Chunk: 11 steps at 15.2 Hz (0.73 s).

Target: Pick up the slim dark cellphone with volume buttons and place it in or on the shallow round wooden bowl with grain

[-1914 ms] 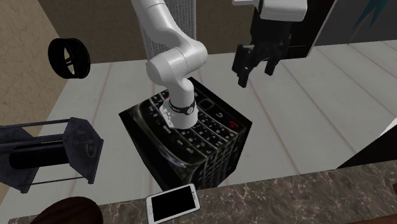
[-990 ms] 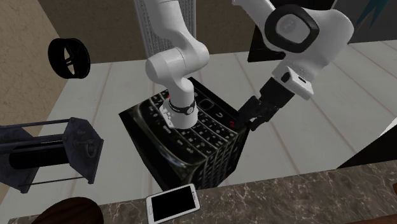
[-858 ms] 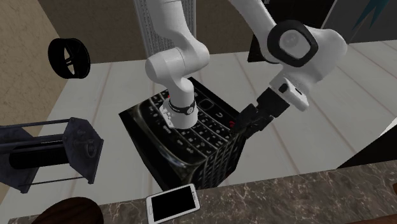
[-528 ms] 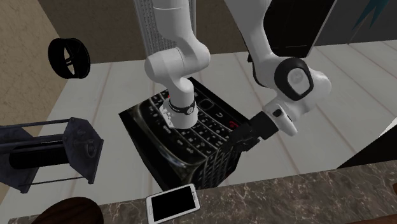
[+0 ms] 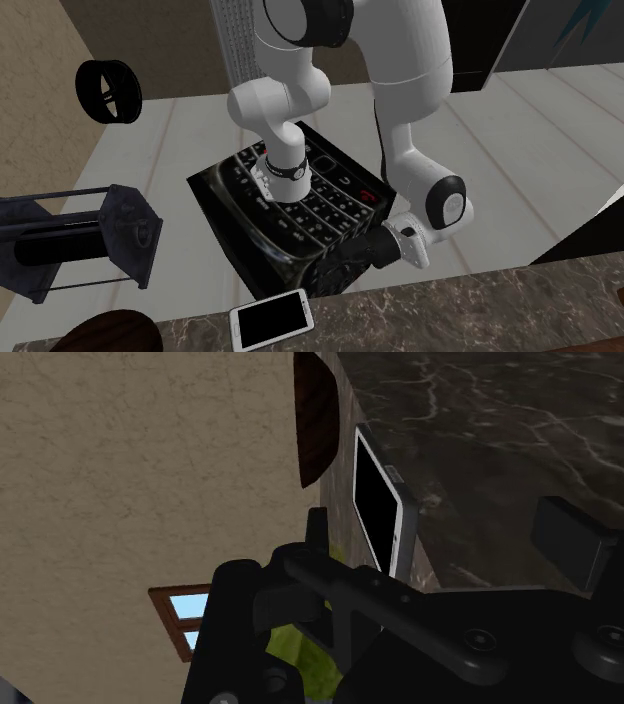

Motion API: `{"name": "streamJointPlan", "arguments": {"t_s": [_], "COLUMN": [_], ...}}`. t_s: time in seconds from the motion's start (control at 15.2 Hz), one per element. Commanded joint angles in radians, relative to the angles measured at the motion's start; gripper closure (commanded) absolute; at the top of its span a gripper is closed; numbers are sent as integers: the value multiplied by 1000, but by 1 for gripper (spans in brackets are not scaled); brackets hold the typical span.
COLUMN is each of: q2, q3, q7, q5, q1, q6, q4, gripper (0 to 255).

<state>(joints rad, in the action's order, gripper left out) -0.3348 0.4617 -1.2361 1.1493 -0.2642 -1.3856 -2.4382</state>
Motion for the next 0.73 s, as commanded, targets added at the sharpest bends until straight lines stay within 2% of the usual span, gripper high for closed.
{"name": "streamJointPlan", "arguments": {"t_s": [0.0, 0.46, 0.66], "q2": [-74, -43, -43], "q3": [-42, -85, -85], "q7": [-40, -37, -37], "q5": [62, 138, 138], "q1": [4, -49, -49], "q6": [60, 4, 3], "q4": [26, -26, -26], "gripper": [0, 0, 0]}}
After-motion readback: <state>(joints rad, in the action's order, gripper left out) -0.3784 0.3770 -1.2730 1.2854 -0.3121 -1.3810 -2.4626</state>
